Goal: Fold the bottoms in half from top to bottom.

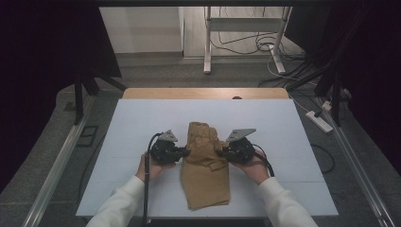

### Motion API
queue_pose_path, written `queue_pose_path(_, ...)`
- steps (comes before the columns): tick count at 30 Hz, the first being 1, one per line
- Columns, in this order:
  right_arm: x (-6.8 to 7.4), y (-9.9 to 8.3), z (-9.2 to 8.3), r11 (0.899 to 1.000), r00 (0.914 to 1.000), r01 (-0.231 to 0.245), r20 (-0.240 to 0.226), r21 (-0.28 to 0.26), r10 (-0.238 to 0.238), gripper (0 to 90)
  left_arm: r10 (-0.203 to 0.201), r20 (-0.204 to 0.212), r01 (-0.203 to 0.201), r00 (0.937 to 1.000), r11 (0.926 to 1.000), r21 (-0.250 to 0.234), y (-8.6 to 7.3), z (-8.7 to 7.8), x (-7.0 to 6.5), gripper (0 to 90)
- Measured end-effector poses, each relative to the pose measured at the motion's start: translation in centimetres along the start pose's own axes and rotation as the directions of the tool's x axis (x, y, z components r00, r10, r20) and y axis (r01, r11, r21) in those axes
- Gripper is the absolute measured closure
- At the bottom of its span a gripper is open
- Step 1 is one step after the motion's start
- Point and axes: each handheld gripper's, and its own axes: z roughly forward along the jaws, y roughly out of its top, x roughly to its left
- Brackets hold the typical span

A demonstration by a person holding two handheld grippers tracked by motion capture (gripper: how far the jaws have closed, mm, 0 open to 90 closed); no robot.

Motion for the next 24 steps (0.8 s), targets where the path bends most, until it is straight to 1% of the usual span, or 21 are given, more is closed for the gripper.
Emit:
queue_pose_path(4, 0.5, -0.4, -0.2, 1.000, 0.9999, 0.011, 0.002, 0.007, -0.011, 79.1, 0.005, 0.001, -0.005, 1.0000, 1.0000, 0.003, -0.2, -0.1, -0.2, 78.3)
queue_pose_path(11, 0.7, -0.7, -0.4, 1.000, 0.9999, 0.014, -0.004, 0.005, -0.014, 78.4, 0.015, 0.003, -0.015, 0.9999, 0.9998, 0.011, -0.5, -0.1, -0.6, 76.8)
queue_pose_path(22, 1.4, -1.3, -0.8, 0.999, 0.9991, 0.043, -0.004, -0.003, -0.043, 78.3, 0.037, 0.008, -0.037, 0.9993, 0.9991, 0.022, -1.0, -0.3, -1.1, 72.6)
queue_pose_path(24, 1.5, -1.4, -0.8, 0.999, 0.9988, 0.049, -0.006, -0.001, -0.049, 76.6, 0.038, 0.011, -0.038, 0.9992, 0.9990, 0.023, -1.1, -0.3, -1.1, 72.0)
